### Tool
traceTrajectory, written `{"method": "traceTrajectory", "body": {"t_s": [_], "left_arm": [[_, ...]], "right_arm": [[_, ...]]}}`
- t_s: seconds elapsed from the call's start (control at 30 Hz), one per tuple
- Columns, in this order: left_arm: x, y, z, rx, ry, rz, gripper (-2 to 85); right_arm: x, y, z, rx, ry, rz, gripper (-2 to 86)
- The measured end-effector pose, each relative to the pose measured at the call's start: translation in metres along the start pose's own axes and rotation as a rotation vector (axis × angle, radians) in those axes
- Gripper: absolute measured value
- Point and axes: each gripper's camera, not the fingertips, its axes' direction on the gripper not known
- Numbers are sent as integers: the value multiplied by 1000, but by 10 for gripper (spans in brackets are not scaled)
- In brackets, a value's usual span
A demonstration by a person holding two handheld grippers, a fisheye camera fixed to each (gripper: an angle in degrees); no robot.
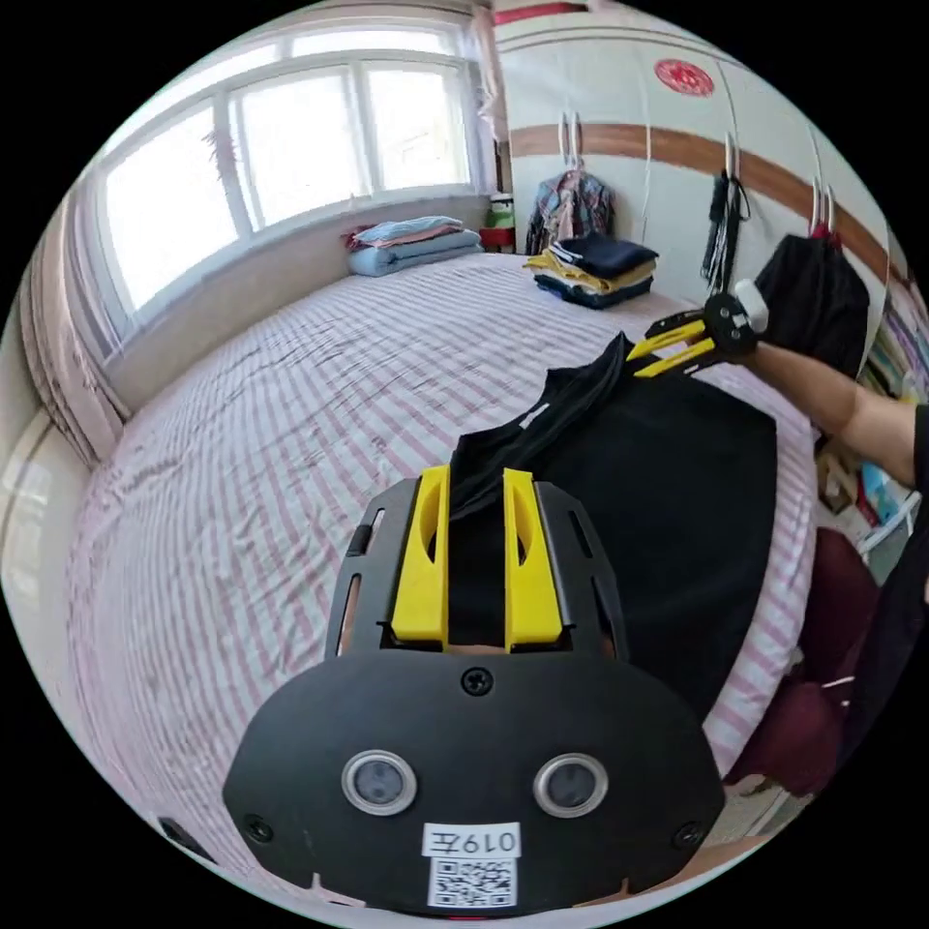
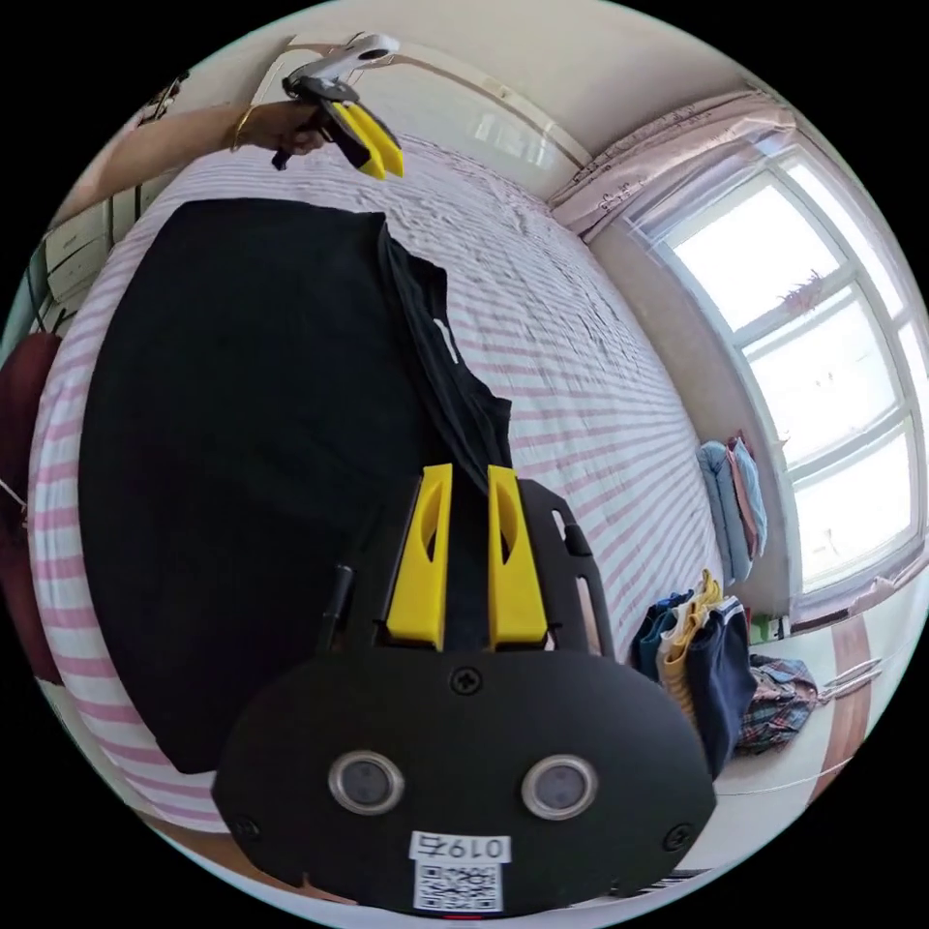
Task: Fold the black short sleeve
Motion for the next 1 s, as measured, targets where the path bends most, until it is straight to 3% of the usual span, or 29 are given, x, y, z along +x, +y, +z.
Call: {"method": "traceTrajectory", "body": {"t_s": [0.17, 0.43, 0.57, 0.87, 1.0], "left_arm": [[77, -23, 49, -137, -90, 189, 79], [136, -36, 106, -263, -132, 286, 57], [141, -42, 112, -227, -183, 224, 24], [108, -32, 118, -221, 45, -6, 11], [90, -25, 124, -262, 109, -103, 14]], "right_arm": [[-17, -13, 16, -60, 26, -26, 76], [-21, -26, 27, -51, -10, 1, 64], [-15, -27, 29, -28, -33, 36, 11], [48, 4, 39, 71, -277, 322, -5], [63, 16, 55, 5, -357, 392, -5]]}}
